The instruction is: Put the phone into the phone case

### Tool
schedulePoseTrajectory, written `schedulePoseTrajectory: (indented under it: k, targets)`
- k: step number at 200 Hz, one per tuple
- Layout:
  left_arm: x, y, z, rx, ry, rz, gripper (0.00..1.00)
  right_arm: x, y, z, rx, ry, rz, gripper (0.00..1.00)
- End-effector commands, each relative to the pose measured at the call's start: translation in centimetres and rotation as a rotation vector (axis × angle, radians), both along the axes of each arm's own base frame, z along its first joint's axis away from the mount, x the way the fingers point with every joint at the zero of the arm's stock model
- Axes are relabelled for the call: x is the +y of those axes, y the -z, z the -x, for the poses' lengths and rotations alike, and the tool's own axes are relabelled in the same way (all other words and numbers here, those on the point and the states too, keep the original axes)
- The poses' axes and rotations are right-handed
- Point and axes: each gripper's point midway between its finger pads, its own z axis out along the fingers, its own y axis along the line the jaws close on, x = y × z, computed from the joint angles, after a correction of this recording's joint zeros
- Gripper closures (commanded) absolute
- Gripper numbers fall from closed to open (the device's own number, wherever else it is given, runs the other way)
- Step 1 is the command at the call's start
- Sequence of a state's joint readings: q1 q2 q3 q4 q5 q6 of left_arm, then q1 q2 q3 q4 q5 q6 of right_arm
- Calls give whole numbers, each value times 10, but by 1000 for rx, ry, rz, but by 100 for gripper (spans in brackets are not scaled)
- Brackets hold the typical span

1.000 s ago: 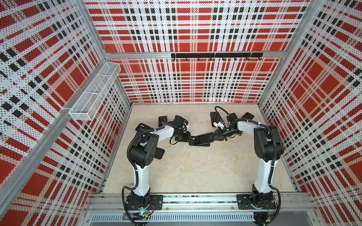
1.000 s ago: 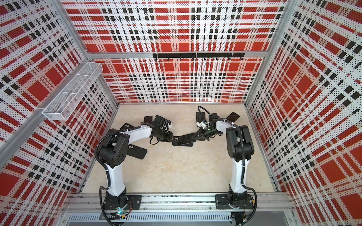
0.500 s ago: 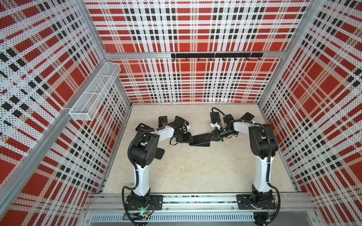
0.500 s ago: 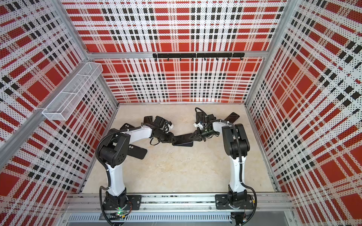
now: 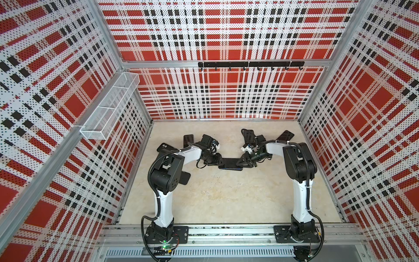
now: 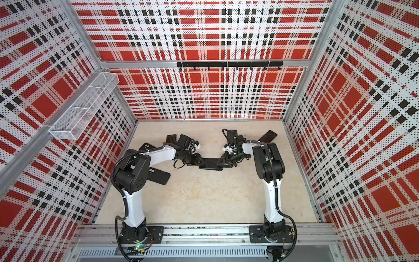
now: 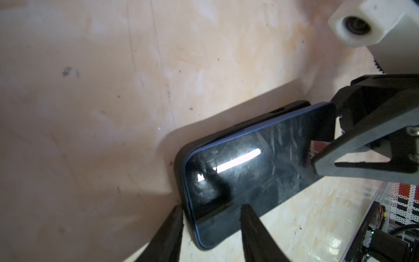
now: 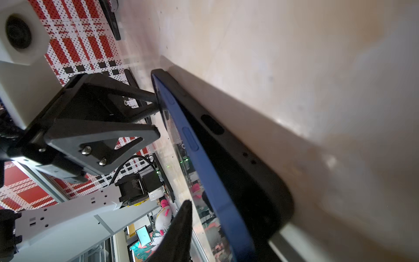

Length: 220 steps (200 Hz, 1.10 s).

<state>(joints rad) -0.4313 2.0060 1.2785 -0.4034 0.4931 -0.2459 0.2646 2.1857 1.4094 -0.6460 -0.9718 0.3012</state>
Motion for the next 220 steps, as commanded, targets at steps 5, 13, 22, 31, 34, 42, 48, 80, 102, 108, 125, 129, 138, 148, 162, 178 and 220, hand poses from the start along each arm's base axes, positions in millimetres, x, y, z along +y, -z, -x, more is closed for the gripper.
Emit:
schedulePoseTrajectory:
  k: [5,13,22,31,34,42,48,80,102,108,125,129,138,148,162,178,220]
  targets:
    - [-6,6,6,11,21,-2,56,-3,-13,-4,-66,-16,56,62]
    - [-5,7,6,13,19,-11,56,-6,-17,-5,-81,-14,80,61]
    - [-4,9,6,12,17,-22,58,-9,-20,-6,-96,-17,108,60]
    - [-3,11,7,14,17,-34,60,-13,-23,-7,-109,-17,150,58]
    - [-3,12,6,14,16,-38,60,-15,-24,-7,-111,-17,163,58]
    - [-2,12,6,13,15,-45,61,-21,-25,-8,-127,-21,218,56]
    - [-2,14,7,14,14,-52,62,-25,-25,-9,-134,-23,257,56]
    - [3,24,7,-1,20,-134,65,-38,-33,-6,-151,-35,367,56]
    - [2,25,8,7,22,-129,65,-46,-37,-7,-167,-28,424,56]
    - [2,25,7,7,19,-129,65,-48,-37,-7,-168,-27,439,56]
    - [2,25,7,5,20,-128,66,-52,-34,-6,-167,-29,464,61]
    - [2,25,7,5,20,-128,66,-53,-33,-6,-163,-28,466,63]
    - [2,24,7,5,20,-126,66,-53,-30,-5,-159,-28,468,65]
    - [1,25,7,6,21,-124,66,-51,-27,-2,-157,-32,467,66]
    - [0,24,8,7,24,-118,67,-48,-24,-1,-160,-41,464,67]
    - [0,24,8,9,24,-116,67,-42,-21,-1,-164,-50,457,70]
    - [-1,22,8,8,25,-108,68,-33,-12,-4,-162,-46,447,75]
